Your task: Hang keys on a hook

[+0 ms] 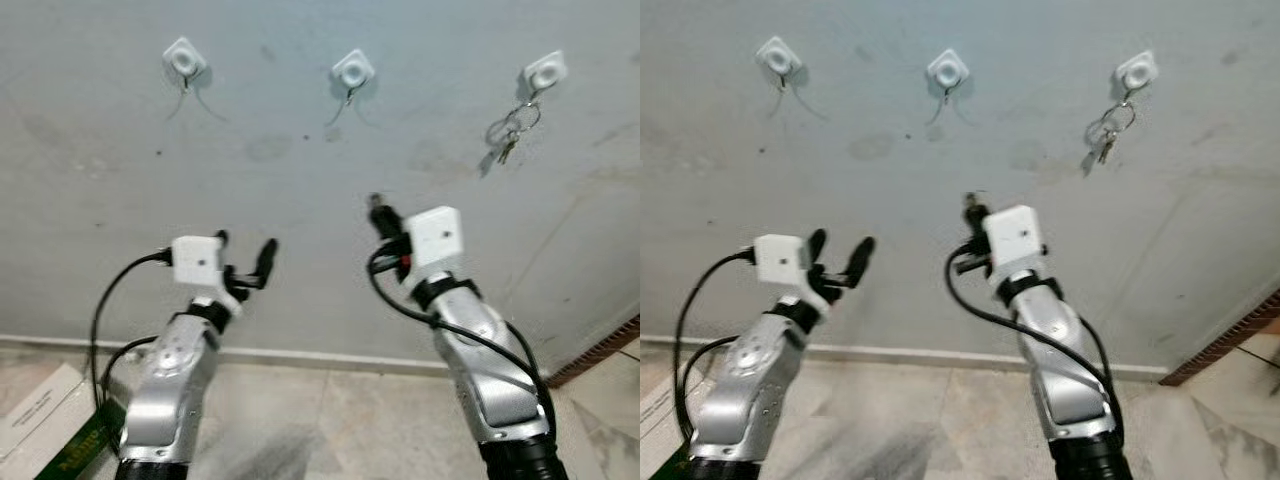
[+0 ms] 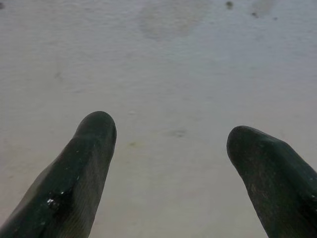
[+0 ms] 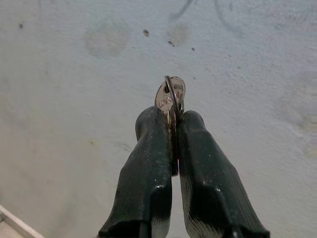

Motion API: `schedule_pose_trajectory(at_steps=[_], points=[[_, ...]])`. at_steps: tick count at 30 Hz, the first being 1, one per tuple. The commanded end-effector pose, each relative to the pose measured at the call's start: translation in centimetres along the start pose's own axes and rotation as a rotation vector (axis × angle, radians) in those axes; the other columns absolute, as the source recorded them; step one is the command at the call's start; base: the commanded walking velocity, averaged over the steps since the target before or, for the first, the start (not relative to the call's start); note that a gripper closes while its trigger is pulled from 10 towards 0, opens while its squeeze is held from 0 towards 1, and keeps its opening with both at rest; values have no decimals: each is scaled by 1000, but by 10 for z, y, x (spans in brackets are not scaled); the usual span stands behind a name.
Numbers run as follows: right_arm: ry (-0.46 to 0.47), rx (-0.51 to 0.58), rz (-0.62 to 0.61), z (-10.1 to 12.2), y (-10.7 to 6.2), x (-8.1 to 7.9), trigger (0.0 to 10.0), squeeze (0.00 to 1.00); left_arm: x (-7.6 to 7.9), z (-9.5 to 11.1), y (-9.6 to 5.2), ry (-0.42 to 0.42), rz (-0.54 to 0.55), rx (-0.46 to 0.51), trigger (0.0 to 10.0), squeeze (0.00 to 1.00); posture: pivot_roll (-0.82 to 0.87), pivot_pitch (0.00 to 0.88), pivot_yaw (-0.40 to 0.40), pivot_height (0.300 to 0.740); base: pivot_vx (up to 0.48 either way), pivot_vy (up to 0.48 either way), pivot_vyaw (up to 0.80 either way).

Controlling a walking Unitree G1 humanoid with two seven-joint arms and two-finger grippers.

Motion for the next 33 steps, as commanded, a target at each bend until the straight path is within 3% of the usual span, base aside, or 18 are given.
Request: schedule_pose_trajectory(at_steps=[1, 10, 15, 24, 33], points=[[-14, 28, -10, 7, -1, 5, 10000, 0, 7, 0, 1, 10, -19, 1, 10000, 0, -50, 85, 41, 740, 0, 0, 481], [-2, 63, 15, 15, 4, 2, 10000, 0, 6, 1, 2, 29, -7, 7, 10000, 0, -48, 88, 38, 740, 0, 0, 635], [5, 94, 45, 25, 12, 1, 10000, 0, 8, 0, 2, 23, -15, 4, 10000, 0, -47, 87, 37, 740, 0, 0, 0], [3, 144, 38, 40, 32, 7, 10000, 0, 39, -5, -3, 13, -170, -23, 10000, 0, -35, 87, 37, 740, 0, 0, 0], [33, 220, 41, 65, 53, 13, 10000, 0, 38, -5, -4, 18, -172, -27, 10000, 0, -17, 90, 39, 740, 0, 0, 0]])
Point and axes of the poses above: a point about 5 cm out from each wrist's last joint towards the gripper, its own y axis pointing out of the wrist towards the gripper, its own z axis along the axis of the wrist's last joint, x = y × z, the point moved 6 cm from there along y, pointing out of the wrist towards the gripper, and after that the axes turned 9 degrees about -y, right-handed, at the moved point
